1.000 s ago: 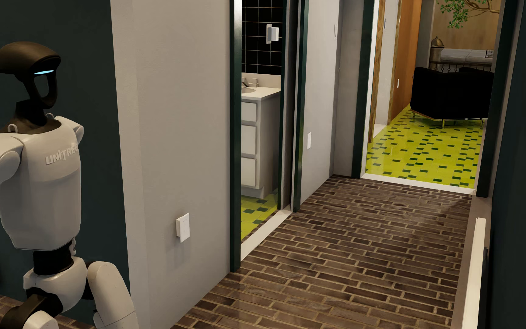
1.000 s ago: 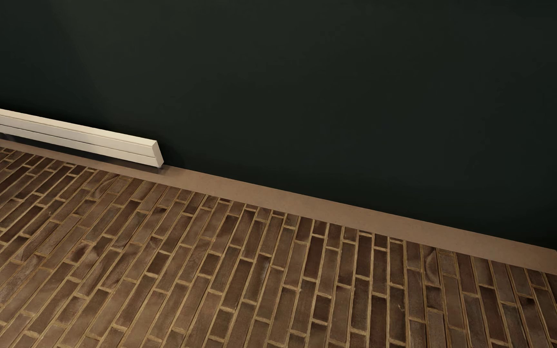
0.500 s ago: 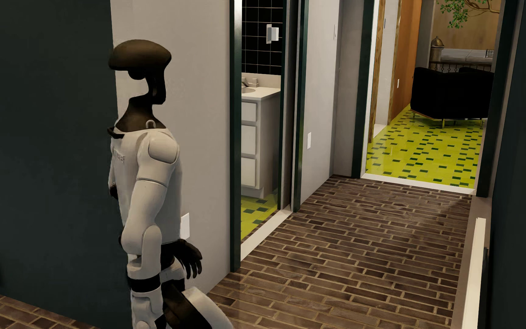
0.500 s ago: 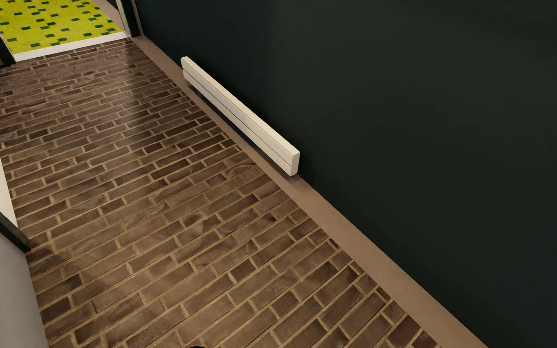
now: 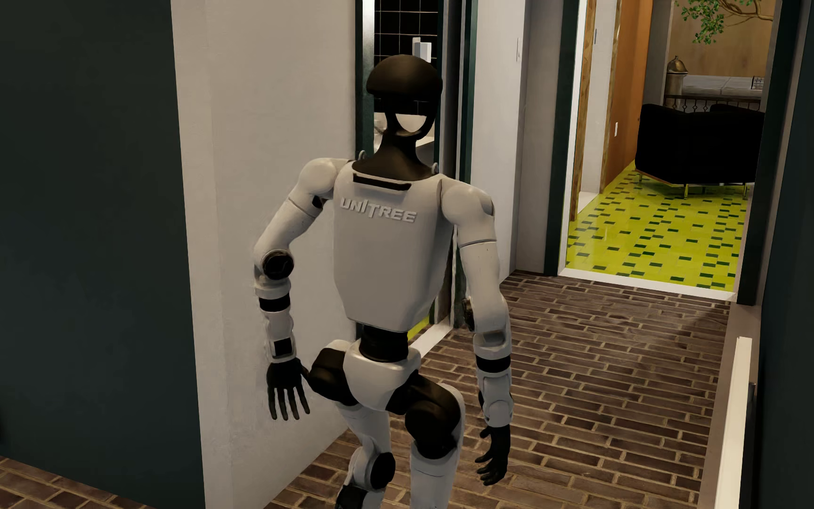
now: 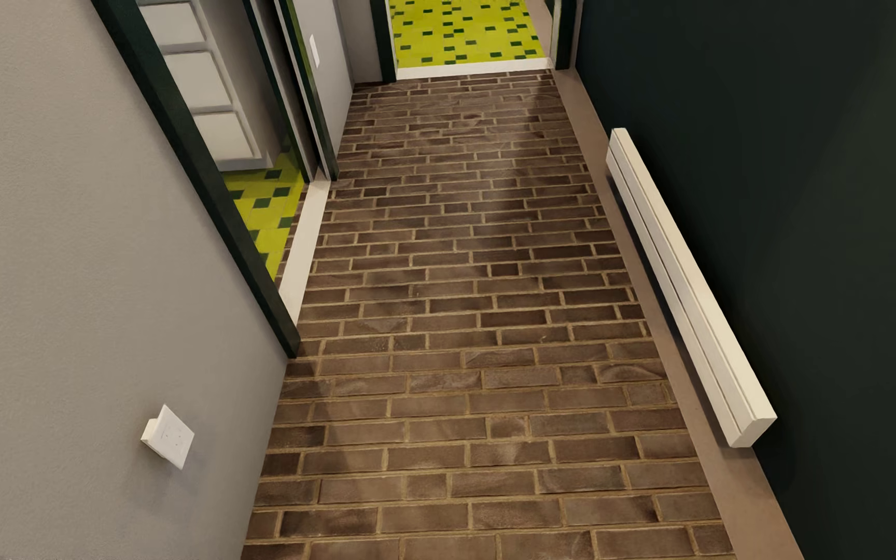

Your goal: Go around the corner

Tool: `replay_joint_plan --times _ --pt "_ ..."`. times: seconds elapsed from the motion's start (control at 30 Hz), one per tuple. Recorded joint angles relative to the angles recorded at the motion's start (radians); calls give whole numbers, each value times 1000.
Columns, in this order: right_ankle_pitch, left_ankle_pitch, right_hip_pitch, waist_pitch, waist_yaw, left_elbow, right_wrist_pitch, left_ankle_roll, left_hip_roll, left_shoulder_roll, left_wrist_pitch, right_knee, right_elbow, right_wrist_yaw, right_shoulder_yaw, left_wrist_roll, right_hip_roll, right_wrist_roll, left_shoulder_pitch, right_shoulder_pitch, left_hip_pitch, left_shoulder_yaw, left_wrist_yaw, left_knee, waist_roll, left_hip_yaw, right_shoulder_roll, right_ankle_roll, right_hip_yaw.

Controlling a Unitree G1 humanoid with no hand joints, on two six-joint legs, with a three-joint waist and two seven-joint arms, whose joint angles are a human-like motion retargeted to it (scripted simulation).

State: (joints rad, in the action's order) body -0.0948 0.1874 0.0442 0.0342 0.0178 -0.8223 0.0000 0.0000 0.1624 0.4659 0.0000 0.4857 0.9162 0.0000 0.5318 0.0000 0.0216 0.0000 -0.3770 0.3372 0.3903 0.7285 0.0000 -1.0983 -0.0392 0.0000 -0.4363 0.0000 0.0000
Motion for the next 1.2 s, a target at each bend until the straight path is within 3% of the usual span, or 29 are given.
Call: replay_joint_plan --times 0.07,0.1,0.17,0.2,0.27,0.3,0.37,0.4,0.43,0.5,0.57,0.6,0.67,0.73,0.83,0.9,0.93,0.97,1.03,1.1,1.2 --pt "-19 109 94 28 59 59 0 0 22 -29 0 -17 -32 0 -57 0 -6 0 7 -10 13 -88 0 336 -14 0 -3 0 0" --pt "-28 105 148 45 76 78 0 0 23 -40 0 -22 -40 0 -73 0 -15 0 6 -17 -11 -98 0 505 -13 0 -10 0 0" --pt "-42 -140 231 57 92 98 0 0 -12 -45 0 -29 -58 0 -99 0 -49 0 -5 -19 -36 -84 0 689 -6 0 -20 0 0" --pt "-48 -169 262 54 87 83 0 0 -20 -44 0 -25 -69 0 -112 0 -56 0 -8 -11 -13 -62 0 684 -10 0 -21 0 0" --pt "-19 84 301 32 98 -1 0 0 0 -43 0 2 -82 0 -146 0 -22 0 -3 37 30 14 0 640 -44 0 -12 0 0" --pt "43 138 298 9 99 -51 0 0 16 -39 0 39 -77 0 -147 0 12 0 -9 74 44 63 0 603 -72 0 -2 0 0" --pt "303 53 189 -23 59 -134 0 0 35 -19 0 277 -23 0 -83 0 100 0 -32 124 -31 188 0 581 -120 0 16 0 0" --pt "400 9 13 -60 13 -159 0 0 74 -10 0 475 2 0 -33 0 164 0 -10 119 -40 278 0 601 -150 0 17 0 0" --pt "348 -42 -117 -67 -37 -171 0 0 86 -1 0 639 28 0 5 0 171 0 19 119 -86 347 0 616 -149 0 18 0 0" --pt "130 -208 -237 -17 -106 -172 0 0 77 11 0 797 66 0 86 0 174 0 95 141 -285 416 0 663 -115 0 14 0 0" --pt "-12 -384 -291 39 -145 -110 0 0 22 29 0 686 114 0 179 0 119 0 124 165 -494 232 0 679 -67 0 20 0 0" --pt "-23 -418 -325 52 -164 -59 0 0 10 33 0 561 129 0 225 0 101 0 141 163 -549 109 0 684 -52 0 24 0 0" --pt "121 -435 -346 71 -183 63 0 0 -5 38 0 238 122 0 241 0 70 0 177 155 -629 -95 0 692 -35 0 34 0 0" --pt "256 -432 -327 79 -186 168 0 0 -15 44 0 -13 79 0 186 0 58 0 210 155 -706 -190 0 694 -30 0 39 0 0" --pt "254 -349 -347 77 -186 236 0 0 -56 34 0 73 51 0 117 0 44 0 183 117 -815 -200 0 708 -5 0 18 0 0" --pt "203 -115 -306 59 -201 134 0 0 -108 -7 0 146 79 0 68 0 17 0 137 77 -799 -109 0 638 36 0 -5 0 0" --pt "155 35 -260 50 -208 57 0 0 -124 -28 0 136 89 0 28 0 6 0 134 54 -693 -15 0 489 49 0 -11 0 0" --pt "118 114 -239 30 -193 2 0 0 -124 -36 0 120 80 0 -15 0 -3 0 140 32 -533 82 0 288 58 0 -14 0 0" --pt "85 124 -166 23 -90 -28 0 0 -105 -28 0 65 24 0 -67 0 -21 0 103 -5 -277 176 0 2 51 0 -27 0 0" --pt "102 108 -30 23 -13 -30 0 0 -75 -14 0 -13 -40 0 -132 0 -17 0 22 -28 -127 205 0 44 26 0 -38 0 0" --pt "32 201 86 67 43 -79 0 0 -36 -26 0 -11 -140 0 -267 0 -24 0 -23 -36 -56 306 0 460 27 0 -46 0 0"
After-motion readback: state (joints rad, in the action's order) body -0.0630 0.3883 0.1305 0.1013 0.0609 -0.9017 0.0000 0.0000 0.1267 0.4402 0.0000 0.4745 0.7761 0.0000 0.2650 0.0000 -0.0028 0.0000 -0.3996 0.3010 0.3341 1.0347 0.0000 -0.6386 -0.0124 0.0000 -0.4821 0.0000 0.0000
